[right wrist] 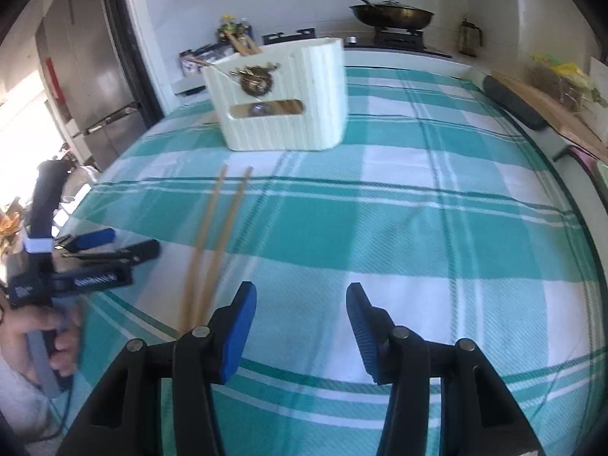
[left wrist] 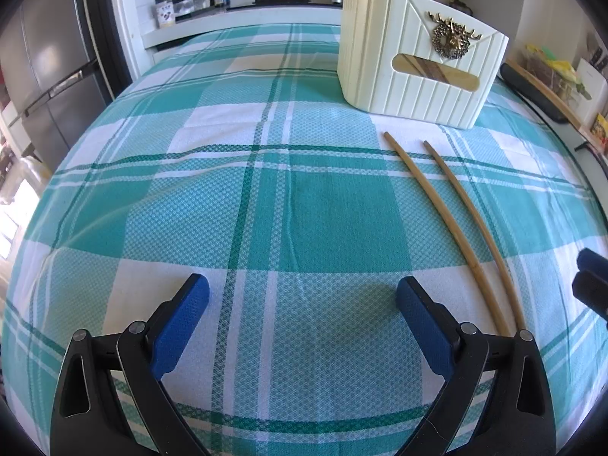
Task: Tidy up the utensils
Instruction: 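Grasp a wooden chopstick with the right tool while the left tool grasps another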
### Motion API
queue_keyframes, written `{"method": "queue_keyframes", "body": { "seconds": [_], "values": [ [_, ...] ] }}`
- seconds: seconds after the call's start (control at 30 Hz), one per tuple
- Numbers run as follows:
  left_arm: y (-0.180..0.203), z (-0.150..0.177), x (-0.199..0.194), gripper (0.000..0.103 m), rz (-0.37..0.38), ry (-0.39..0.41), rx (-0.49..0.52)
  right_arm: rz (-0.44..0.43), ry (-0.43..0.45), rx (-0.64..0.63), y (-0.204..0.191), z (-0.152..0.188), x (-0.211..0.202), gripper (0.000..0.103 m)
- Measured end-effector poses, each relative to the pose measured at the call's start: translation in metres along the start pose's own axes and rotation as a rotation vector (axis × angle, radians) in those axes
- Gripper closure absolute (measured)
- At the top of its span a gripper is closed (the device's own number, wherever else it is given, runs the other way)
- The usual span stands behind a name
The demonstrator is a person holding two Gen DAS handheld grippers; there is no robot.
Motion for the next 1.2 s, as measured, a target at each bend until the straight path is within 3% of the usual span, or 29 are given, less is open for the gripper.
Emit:
{"method": "queue_keyframes", "body": {
  "seconds": [0.13,0.23,0.27,0.33,0.5,0.67,0.8,0.93,1.03,1.1,1.13,1.2],
  "values": [
    [-0.001,0.0,0.0,0.004,-0.001,0.0,-0.001,-0.109,-0.046,-0.057,-0.036,-0.02,0.019,0.065],
    [0.0,0.0,0.0,0.004,0.0,0.0,0.0,-0.1,-0.086,-0.136,-0.055,-0.025,0.039,0.077],
    [-0.001,0.0,0.0,0.004,0.0,0.0,0.0,-0.092,-0.107,-0.152,-0.059,-0.023,0.048,0.086],
    [-0.001,0.0,0.0,0.004,0.0,0.0,-0.001,-0.07,-0.147,-0.175,-0.061,-0.018,0.061,0.092],
    [-0.003,-0.001,-0.001,0.004,0.018,0.004,-0.012,-0.019,-0.135,-0.199,-0.057,-0.011,0.058,0.097],
    [-0.011,0.0,-0.018,0.004,0.063,0.028,-0.092,0.106,-0.103,-0.125,-0.013,-0.001,0.039,0.097],
    [0.02,-0.003,-0.039,0.004,0.153,0.042,-0.08,0.171,-0.085,-0.037,0.029,0.017,0.019,0.097],
    [0.061,-0.004,-0.032,0.004,0.131,0.025,0.002,0.195,-0.061,0.022,0.054,0.031,0.004,0.097],
    [0.081,0.003,-0.021,0.014,0.072,0.008,0.076,0.192,-0.049,0.037,0.058,0.034,0.0,0.097],
    [0.089,0.01,-0.015,0.033,0.038,-0.005,0.125,0.192,-0.045,0.036,0.057,0.036,-0.002,0.097],
    [0.091,0.013,-0.015,0.038,0.043,-0.005,0.135,0.192,-0.042,0.034,0.057,0.037,-0.003,0.097],
    [0.092,0.015,-0.02,0.072,0.056,0.014,0.144,0.188,-0.038,0.035,0.059,0.04,-0.005,0.097]
  ]
}}
Point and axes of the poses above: each gripper's, at about its wrist camera, not at the fingertips, and x roughly the way its jaws point, y to its right, z to its underside, the point moved 6 cm from there along x, roughly the way its jaws point, and after that the axes turned 3 degrees about -x, right-handed, at the moved point
